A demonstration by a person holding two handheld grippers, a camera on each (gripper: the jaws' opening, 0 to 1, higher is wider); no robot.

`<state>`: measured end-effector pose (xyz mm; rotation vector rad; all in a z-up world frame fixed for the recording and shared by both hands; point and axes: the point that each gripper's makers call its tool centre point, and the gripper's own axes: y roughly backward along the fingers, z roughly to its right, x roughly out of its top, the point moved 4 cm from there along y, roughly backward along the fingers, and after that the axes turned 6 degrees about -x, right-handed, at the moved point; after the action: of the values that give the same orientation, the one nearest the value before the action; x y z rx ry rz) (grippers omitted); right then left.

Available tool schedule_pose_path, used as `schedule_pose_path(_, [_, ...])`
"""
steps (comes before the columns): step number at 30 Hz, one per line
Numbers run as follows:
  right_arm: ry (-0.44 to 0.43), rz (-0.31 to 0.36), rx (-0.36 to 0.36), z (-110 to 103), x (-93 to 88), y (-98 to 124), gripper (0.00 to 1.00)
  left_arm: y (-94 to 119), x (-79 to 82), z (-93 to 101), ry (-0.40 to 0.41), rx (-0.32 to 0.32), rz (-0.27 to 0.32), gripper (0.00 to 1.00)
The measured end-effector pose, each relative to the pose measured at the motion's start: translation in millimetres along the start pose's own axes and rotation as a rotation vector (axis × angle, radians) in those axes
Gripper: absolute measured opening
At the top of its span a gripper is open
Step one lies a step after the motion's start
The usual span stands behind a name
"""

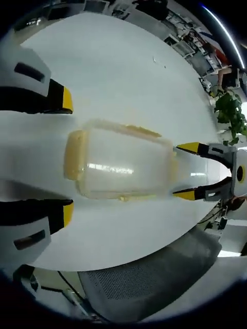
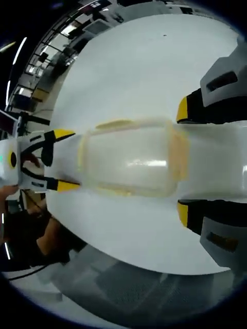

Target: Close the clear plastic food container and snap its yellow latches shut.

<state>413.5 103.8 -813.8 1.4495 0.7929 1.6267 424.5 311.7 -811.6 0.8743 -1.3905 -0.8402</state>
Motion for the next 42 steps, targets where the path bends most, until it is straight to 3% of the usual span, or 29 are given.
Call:
schedule_pose_path(7, [-0.008, -0.020, 0.023, 3.4, -4.7, -6.5, 0.58, -6.1, -2.0, -4.8, -0.031, -0.009, -0.026, 0.64])
schedule_pose_path(18, [-0.024, -0.017, 0.048, 6.4, -1.8, -12.1, 0.57, -8.3, -3.6, -8.3, 0.024, -0.062, -0.002, 0.62])
schedule_pose_path(24, [-0.024, -0.014, 0.049, 9.9, -1.0, -12.6, 0.53, -9.3, -2.4, -8.3, 0.017, -0.084, 0.011, 0.60])
schedule_pose_path(33, [-0.015, -0.020, 0.049, 9.5, 0.1, -12.4, 0.46, -11.4, 0.5, -8.4, -0.010, -0.098, 0.024, 0.52])
schedule_pose_path(37, [-0.030, -0.022, 0.040, 11.4, -0.7, -11.4, 0.40, -10.7, 1.3, -7.2, -0.014, -0.101, 0.029, 0.39])
schedule_pose_path(42, [-0.018, -0.022, 0.041, 10.8, 0.5, -10.4, 0.40, -10.7, 1.7, -8.5, -0.013, -0.101, 0.024, 0.40])
